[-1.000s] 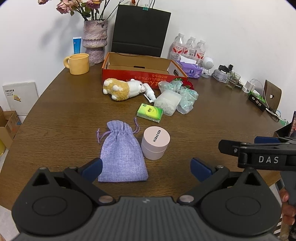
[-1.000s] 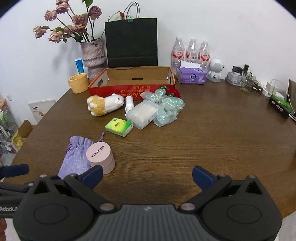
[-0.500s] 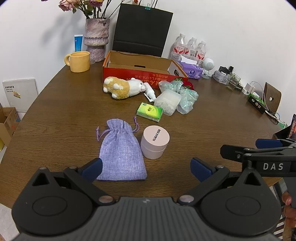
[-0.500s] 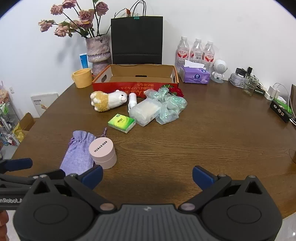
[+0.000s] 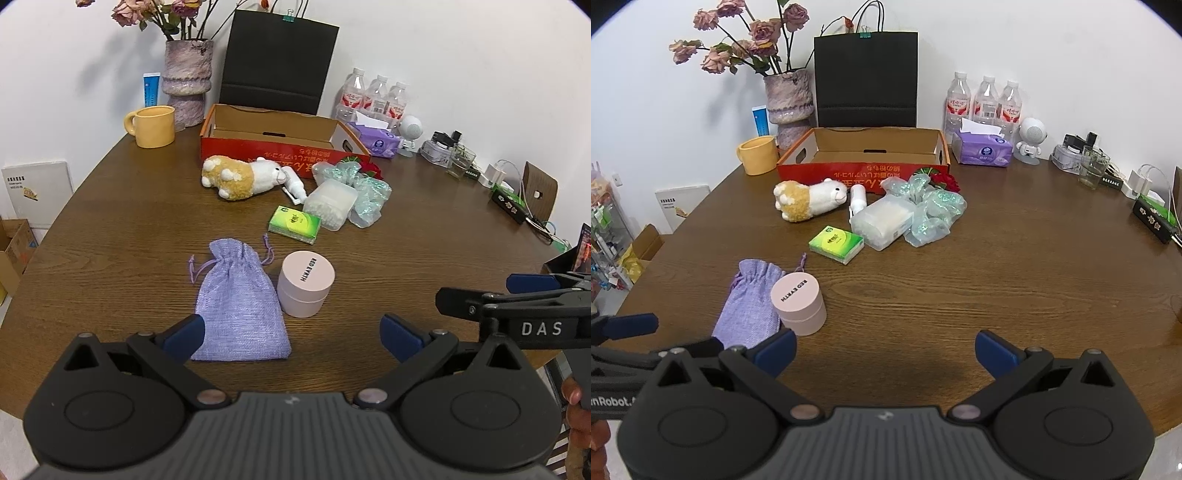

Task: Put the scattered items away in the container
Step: 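Move both tools toward the purple pouch and pink jar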

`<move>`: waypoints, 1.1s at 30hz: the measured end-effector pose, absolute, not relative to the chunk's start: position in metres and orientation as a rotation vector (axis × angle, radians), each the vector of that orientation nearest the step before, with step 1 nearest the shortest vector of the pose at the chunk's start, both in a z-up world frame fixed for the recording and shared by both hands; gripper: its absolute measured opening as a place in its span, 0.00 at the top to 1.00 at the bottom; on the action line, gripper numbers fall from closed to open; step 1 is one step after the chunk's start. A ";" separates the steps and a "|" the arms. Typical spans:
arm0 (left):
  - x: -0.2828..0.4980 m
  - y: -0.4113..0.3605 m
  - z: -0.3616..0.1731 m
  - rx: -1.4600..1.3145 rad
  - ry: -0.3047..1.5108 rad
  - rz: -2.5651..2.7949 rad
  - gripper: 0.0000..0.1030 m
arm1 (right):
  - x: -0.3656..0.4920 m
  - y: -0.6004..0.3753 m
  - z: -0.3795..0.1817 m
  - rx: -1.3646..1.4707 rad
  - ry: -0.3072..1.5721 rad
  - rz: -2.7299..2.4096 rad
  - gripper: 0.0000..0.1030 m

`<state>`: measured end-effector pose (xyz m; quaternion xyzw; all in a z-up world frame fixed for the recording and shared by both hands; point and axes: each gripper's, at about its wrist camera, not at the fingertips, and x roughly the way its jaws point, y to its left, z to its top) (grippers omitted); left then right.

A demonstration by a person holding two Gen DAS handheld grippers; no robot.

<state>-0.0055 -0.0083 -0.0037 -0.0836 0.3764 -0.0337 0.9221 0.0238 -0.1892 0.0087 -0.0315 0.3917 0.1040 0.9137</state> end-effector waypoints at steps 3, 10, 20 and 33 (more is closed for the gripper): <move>-0.006 -0.010 -0.004 -0.173 0.774 -0.085 0.00 | 0.023 -0.188 0.010 -0.084 0.788 0.202 0.00; -0.005 -0.008 -0.006 -0.178 0.776 -0.083 0.00 | 0.024 -0.191 0.009 -0.066 0.796 0.217 0.00; -0.004 -0.006 -0.006 -0.194 0.764 -0.087 0.00 | 0.025 -0.194 0.006 -0.045 0.800 0.218 0.00; -0.005 -0.004 -0.003 -0.221 0.731 -0.105 0.00 | 0.027 -0.195 0.002 -0.038 0.807 0.227 0.00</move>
